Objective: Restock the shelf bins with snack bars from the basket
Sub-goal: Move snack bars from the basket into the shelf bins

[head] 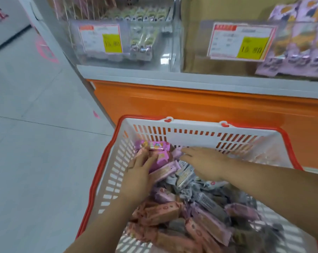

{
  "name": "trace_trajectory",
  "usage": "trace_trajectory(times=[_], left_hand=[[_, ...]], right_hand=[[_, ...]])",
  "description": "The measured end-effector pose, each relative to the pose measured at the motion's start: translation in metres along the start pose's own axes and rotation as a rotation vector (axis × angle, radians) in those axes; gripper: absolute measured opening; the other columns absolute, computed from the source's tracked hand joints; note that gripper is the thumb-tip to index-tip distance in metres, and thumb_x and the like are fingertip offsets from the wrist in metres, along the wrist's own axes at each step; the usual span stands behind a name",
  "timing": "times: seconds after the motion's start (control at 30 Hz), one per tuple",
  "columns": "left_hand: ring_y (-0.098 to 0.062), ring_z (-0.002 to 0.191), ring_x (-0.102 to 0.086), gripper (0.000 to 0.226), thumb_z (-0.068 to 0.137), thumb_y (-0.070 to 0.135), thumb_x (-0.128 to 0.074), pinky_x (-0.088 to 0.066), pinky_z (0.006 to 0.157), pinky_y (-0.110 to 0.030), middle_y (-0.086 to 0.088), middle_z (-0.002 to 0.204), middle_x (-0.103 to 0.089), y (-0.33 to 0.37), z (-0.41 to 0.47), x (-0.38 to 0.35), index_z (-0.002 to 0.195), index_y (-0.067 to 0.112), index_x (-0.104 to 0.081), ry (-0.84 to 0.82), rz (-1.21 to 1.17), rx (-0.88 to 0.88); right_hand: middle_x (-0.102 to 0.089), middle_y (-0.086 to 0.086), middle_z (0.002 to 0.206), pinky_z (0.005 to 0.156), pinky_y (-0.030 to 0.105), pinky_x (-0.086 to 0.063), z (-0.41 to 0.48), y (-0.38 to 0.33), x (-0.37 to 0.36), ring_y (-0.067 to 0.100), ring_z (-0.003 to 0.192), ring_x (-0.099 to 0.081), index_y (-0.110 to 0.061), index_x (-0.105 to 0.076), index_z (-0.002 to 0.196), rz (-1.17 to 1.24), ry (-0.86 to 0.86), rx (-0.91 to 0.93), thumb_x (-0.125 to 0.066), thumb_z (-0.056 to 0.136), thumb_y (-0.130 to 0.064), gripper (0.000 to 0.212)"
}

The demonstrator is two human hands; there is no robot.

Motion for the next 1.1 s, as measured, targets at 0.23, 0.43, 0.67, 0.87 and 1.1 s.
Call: trace_trajectory(times=[0.23, 0.43, 0.67, 0.87, 1.1], left_hand=[[-0.024, 0.145, -0.012, 0.058, 0.098, 0.038, -0.045, -0.028, 0.112, -0.039, 0.005, 0.159, -0.007, 0.000, -0.001, -0.002, 0.148, 0.041, -0.016, -0.064, 0.038, 0.044], [-0.021, 0.146, -0.008, 0.056, 0.098, 0.040, -0.044, -0.024, 0.115, -0.041, 0.006, 0.160, -0.004, 0.002, -0.004, 0.008, 0.149, 0.038, -0.020, -0.169, -0.014, 0.043], [-0.004, 0.120, -0.045, 0.039, 0.095, 0.034, -0.053, -0.031, 0.093, -0.015, 0.012, 0.135, -0.048, 0.046, -0.022, 0.081, 0.134, 0.027, -0.053, -0.111, -0.380, -0.048], [0.008, 0.103, -0.056, 0.036, 0.087, 0.040, -0.061, -0.044, 0.087, -0.011, 0.022, 0.124, -0.056, 0.088, -0.052, 0.141, 0.122, 0.034, -0.057, -0.085, -0.770, -0.083], [-0.014, 0.089, -0.070, 0.031, 0.084, 0.036, -0.067, -0.057, 0.076, -0.033, -0.002, 0.114, -0.064, 0.112, -0.078, 0.187, 0.113, 0.036, -0.055, 0.249, -1.223, 0.109]], right_hand=[[-0.045, 0.010, 0.126, 0.083, 0.038, -0.043, 0.009, -0.002, 0.004, 0.028, 0.115, -0.047, -0.016, -0.035, 0.136, -0.026, 0.014, -0.026, -0.046, 0.087, 0.005, 0.055], [-0.060, 0.007, 0.114, 0.084, 0.034, -0.051, -0.001, 0.013, 0.034, 0.023, 0.102, -0.058, -0.011, -0.059, 0.121, 0.117, -0.105, -0.140, -0.057, 0.086, -0.028, 0.039], [-0.062, 0.003, 0.093, 0.069, 0.027, -0.044, -0.071, 0.017, 0.114, 0.010, 0.074, -0.055, -0.007, -0.065, 0.100, 0.584, 0.082, -0.180, -0.047, 0.097, -0.030, 0.029], [-0.052, 0.007, 0.066, 0.072, 0.034, -0.051, -0.122, 0.012, 0.156, 0.014, 0.057, -0.056, -0.007, -0.048, 0.070, 0.923, 0.279, -0.262, -0.049, 0.097, -0.032, 0.037], [-0.063, 0.007, 0.060, 0.049, 0.020, -0.049, -0.158, -0.028, 0.182, 0.015, 0.048, -0.056, -0.005, -0.063, 0.094, 1.546, 0.586, -0.391, -0.055, 0.094, -0.036, 0.032]])
Point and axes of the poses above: each hand's wrist, its own z-axis towards the middle knuckle, its own x-axis out of the back of the hand, y = z × x, the point moved 3 cm from there along z, towards the middle knuckle
